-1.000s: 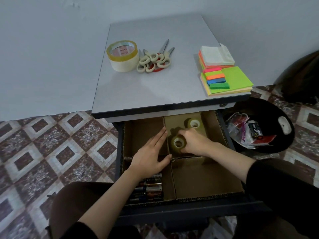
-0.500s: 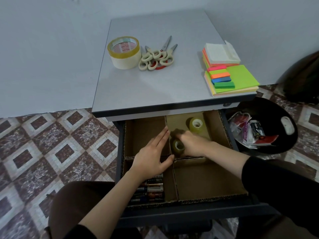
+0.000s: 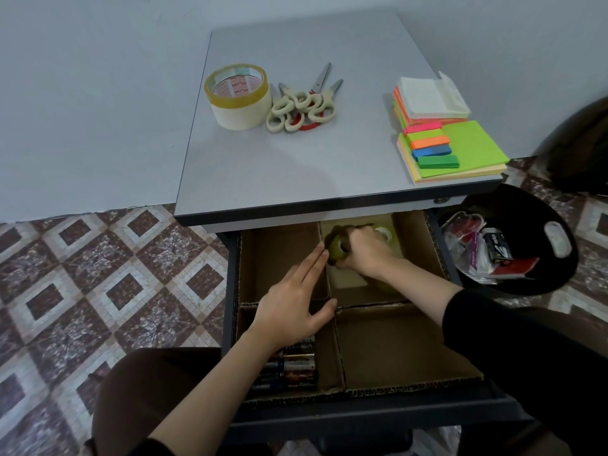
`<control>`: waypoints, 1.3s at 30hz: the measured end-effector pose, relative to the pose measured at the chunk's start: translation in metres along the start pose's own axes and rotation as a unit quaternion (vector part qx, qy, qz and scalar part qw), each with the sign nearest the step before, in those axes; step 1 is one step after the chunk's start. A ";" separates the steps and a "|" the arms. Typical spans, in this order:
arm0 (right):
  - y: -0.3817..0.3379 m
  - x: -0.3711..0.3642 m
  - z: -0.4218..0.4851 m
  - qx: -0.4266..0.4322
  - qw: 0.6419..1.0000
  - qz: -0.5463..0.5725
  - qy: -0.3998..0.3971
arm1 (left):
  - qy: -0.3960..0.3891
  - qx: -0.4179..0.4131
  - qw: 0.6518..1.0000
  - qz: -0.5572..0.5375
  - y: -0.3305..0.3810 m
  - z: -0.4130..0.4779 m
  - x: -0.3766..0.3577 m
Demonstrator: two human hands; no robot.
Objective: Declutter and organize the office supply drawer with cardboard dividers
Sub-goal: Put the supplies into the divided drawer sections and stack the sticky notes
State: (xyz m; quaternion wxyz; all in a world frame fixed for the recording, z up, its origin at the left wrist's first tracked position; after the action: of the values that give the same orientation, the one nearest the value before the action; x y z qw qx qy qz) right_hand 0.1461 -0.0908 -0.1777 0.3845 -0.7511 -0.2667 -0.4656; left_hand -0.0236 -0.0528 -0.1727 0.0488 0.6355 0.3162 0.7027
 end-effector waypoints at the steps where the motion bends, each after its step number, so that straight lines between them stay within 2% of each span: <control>1: -0.001 -0.001 0.002 -0.005 1.000 0.007 0.009 | 0.001 -0.002 1.000 0.001 0.000 0.001 0.000; 9: -0.003 -0.004 0.013 -0.036 0.998 0.025 0.037 | 0.004 -0.006 1.000 0.003 -0.002 0.001 -0.001; 16: 0.005 0.000 -0.003 -0.067 0.993 0.084 0.051 | 0.002 0.002 1.000 0.000 0.000 0.000 0.001; 20: 0.012 0.006 -0.023 -0.075 0.991 0.091 0.060 | 0.015 0.025 0.998 -0.051 0.001 0.002 0.002; 24: 0.010 0.015 -0.047 -0.042 0.996 0.066 0.050 | 0.104 0.056 0.987 -0.109 -0.001 -0.001 0.011; 29: -0.016 0.038 -0.069 0.029 0.994 0.085 0.064 | 0.221 -0.019 0.969 -0.112 0.008 0.001 0.047; 33: -0.041 0.067 -0.074 0.082 0.985 0.107 0.111 | 0.301 -0.056 0.948 -0.086 0.009 0.010 0.088; 37: -0.065 0.090 -0.063 0.129 0.973 0.130 0.140 | 0.375 0.020 0.925 -0.050 -0.008 0.035 0.140; 39: -0.077 0.099 -0.053 0.146 0.969 0.134 0.147 | 0.379 0.067 0.922 -0.040 -0.020 0.050 0.163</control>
State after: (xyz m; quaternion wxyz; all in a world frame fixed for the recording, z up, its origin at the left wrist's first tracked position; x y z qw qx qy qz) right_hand 0.1041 -0.0871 -0.0485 0.5839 -0.6389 -0.1691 -0.4715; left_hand -0.0142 0.0590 -0.0432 -0.0894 0.3102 0.3825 0.8657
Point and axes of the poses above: each hand's wrist, its own z-axis towards the middle knuckle, its own x-axis out of the back of the hand, y = z × x, the point moved 1 cm from there along z, towards the middle knuckle, and after that the axes turned 3 degrees about -z, right-handed, at the moved point
